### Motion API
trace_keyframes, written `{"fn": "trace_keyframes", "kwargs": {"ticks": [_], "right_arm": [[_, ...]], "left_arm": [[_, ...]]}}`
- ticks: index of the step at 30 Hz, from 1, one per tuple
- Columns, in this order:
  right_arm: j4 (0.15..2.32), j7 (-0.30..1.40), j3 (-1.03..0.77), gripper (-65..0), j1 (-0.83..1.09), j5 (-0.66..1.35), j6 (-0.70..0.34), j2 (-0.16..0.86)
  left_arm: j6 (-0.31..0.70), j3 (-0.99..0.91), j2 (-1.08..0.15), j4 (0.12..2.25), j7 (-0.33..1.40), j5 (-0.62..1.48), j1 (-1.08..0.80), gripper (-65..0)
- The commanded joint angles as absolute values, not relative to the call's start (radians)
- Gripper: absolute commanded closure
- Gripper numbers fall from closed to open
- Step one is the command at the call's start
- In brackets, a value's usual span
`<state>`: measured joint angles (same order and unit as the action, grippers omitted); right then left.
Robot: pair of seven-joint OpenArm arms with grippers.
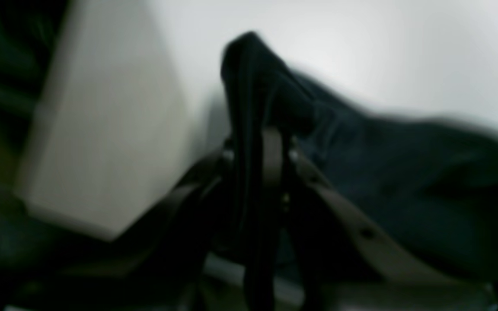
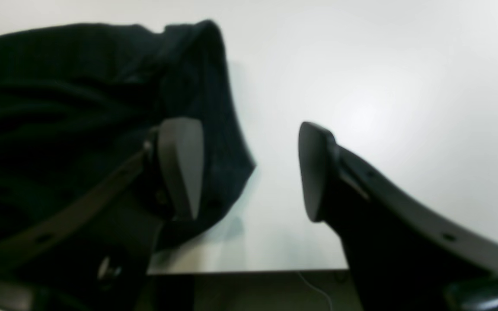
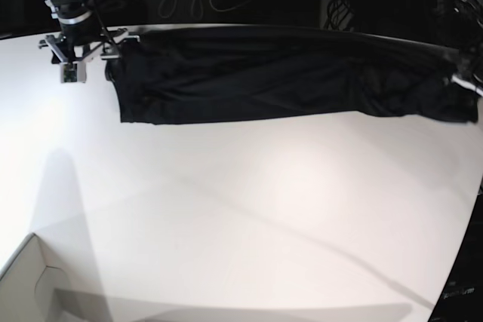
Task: Layout the t-shirt on the table in an organized manner, then fold the t-shirt properly
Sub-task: 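Fold the shirt end held by the left gripper toward the right gripper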
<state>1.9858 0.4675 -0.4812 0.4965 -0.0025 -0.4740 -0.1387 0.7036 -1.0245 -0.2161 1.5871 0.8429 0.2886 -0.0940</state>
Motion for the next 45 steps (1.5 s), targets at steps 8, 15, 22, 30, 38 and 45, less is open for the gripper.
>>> {"fn": "trace_keyframes", "kwargs": {"ticks": [8,15,22,30,38,45], "right_arm": [[2.005,0.443,-0.527,-35.2,0.49,0.005,-0.475,-0.117],[2.003,0.443,-0.579,-35.2,0.478,0.005,-0.475,-0.093],[2.003,0.449,-0.656,-35.2,0.455,0.005,-0.475,-0.091],[2.002,0.449,-0.667,-35.2,0.455,0.005,-0.475,-0.091],[2.002,0.449,-0.67,-35.2,0.456,0.005,-0.475,-0.091],[2.002,0.449,-0.67,-35.2,0.458,0.005,-0.475,-0.091]], "left_arm": [[0.698,-0.966,-0.099,2.008,0.961,0.294,-0.096,0.0],[0.698,-0.811,-0.054,2.017,0.954,0.292,-0.18,0.0],[0.698,-0.616,-0.054,2.018,0.952,0.292,-0.243,0.0],[0.698,-0.429,-0.056,2.02,0.952,0.292,-0.245,0.0],[0.698,-0.269,-0.064,2.022,0.952,0.288,-0.251,0.0],[0.698,-0.179,-0.064,2.015,0.952,0.283,-0.249,0.0]]}}
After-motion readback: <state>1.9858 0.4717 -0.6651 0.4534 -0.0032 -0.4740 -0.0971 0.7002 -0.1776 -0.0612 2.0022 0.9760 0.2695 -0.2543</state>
